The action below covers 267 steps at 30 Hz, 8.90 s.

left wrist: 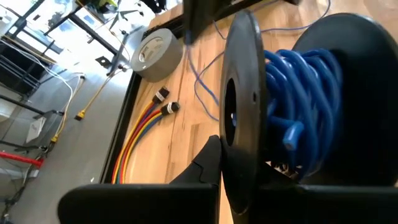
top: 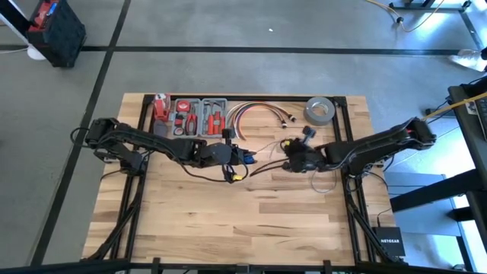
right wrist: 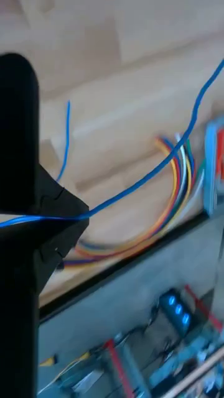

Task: Coil cords
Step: Coil the blue wire onto the black spool

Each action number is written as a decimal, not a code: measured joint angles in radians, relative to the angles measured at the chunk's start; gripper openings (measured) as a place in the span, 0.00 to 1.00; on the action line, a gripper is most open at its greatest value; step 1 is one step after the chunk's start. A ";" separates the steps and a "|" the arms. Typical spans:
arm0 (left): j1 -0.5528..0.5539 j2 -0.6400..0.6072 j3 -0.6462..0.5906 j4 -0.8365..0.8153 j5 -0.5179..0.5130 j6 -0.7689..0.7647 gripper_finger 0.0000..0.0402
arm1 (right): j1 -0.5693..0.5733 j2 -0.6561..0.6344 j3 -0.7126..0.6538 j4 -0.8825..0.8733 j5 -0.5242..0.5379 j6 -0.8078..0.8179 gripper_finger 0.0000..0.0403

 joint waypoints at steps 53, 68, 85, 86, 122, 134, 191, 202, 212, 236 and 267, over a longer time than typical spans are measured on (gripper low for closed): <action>0.166 0.101 0.000 0.271 0.131 -0.337 0.00 | -0.004 0.265 0.000 0.920 -0.298 -0.127 0.02; 0.107 0.034 0.000 0.234 0.136 -0.248 0.00 | -0.002 0.300 0.001 0.697 -0.169 -0.168 0.02; 0.094 -0.008 0.001 -0.047 0.135 -0.205 0.00 | -0.002 0.227 0.001 0.576 -0.095 -0.185 0.02; 0.093 -0.008 0.001 -0.045 0.137 -0.204 0.00 | -0.002 0.227 0.001 0.577 -0.099 -0.171 0.03; 0.094 -0.007 0.000 -0.035 0.136 -0.200 0.00 | -0.120 0.220 -0.279 0.746 -0.585 -0.248 0.42; 0.085 -0.006 0.000 -0.025 0.135 -0.178 0.00 | -0.133 0.301 -0.255 0.795 -0.571 -0.301 0.04; 0.174 0.138 -0.028 0.147 0.097 -0.160 0.00 | -0.033 -0.142 -0.211 0.831 -0.534 -0.054 0.00; 0.185 0.163 -0.028 0.332 0.099 -0.272 0.00 | -0.034 0.083 -0.210 1.168 -0.532 -0.082 0.00; 0.173 0.159 -0.028 0.388 0.143 -0.276 0.00 | -0.034 0.249 -0.153 1.193 -0.474 -0.119 0.00; 0.098 0.003 -0.028 0.133 0.145 -0.206 0.00 | -0.033 0.226 -0.149 0.968 -0.262 -0.196 0.03; 0.094 0.002 -0.026 0.104 0.144 -0.187 0.00 | -0.051 0.191 -0.176 0.518 -0.533 -0.224 0.42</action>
